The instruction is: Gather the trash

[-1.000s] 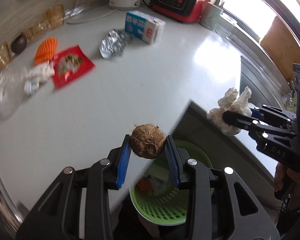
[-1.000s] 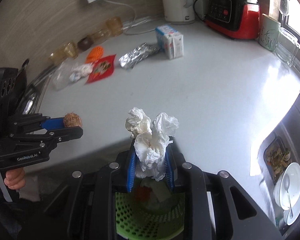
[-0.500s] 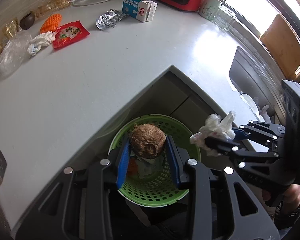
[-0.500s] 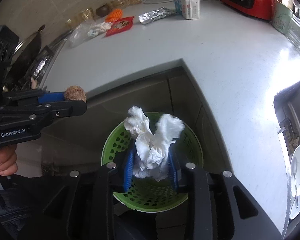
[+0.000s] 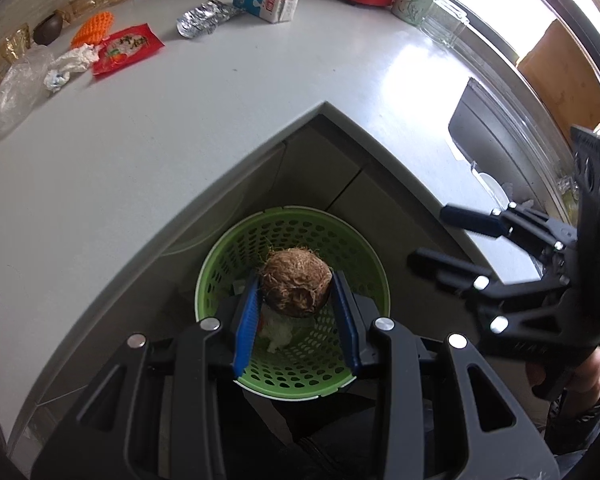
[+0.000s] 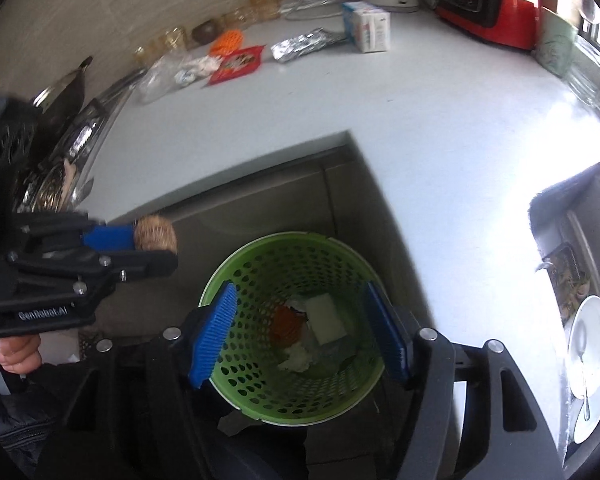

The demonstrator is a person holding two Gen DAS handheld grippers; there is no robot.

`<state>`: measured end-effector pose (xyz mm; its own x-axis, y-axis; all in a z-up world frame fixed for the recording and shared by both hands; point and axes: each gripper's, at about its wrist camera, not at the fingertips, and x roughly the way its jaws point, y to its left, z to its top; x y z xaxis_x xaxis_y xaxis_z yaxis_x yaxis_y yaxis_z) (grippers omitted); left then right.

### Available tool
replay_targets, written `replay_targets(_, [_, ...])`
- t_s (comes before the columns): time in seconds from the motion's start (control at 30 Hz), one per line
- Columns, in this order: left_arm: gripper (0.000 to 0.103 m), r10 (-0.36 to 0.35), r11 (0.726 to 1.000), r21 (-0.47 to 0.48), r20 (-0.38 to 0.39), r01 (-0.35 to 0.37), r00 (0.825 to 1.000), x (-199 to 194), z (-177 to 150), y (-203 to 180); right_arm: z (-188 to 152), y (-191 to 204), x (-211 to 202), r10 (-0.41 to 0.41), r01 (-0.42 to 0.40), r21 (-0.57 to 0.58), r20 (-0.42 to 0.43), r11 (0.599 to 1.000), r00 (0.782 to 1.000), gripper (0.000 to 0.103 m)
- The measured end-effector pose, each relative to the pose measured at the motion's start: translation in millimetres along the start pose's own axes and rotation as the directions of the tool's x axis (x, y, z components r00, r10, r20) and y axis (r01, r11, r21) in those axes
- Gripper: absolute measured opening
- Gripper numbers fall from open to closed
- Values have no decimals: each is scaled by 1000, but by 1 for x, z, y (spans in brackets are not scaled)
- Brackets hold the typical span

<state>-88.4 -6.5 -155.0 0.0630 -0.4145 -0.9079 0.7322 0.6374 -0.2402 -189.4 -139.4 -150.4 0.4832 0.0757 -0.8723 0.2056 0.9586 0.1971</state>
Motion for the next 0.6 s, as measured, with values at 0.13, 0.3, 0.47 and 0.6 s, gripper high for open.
replay_targets(0.13, [35, -11, 1000, 29, -13, 12, 1000, 3, -2, -9, 0, -10, -7, -5, 5, 31, 15, 1000, 1000, 68])
replay_targets(0.3, [48, -15, 998, 68, -47, 18, 999, 9, -4, -20, -3, -14, -9, -13, 12, 45, 18, 999, 1000, 70])
replay_targets(0.47, [73, 7, 996, 91, -20, -5, 1000, 4, -4, -25, -4, -12, -8, -9, 8, 42, 16, 999, 1000, 70])
replay_targets(0.6, [86, 60, 994, 90, -1, -59, 998, 0, -1, -22, -3, -9, -10, -11, 10, 35, 22, 999, 1000, 73])
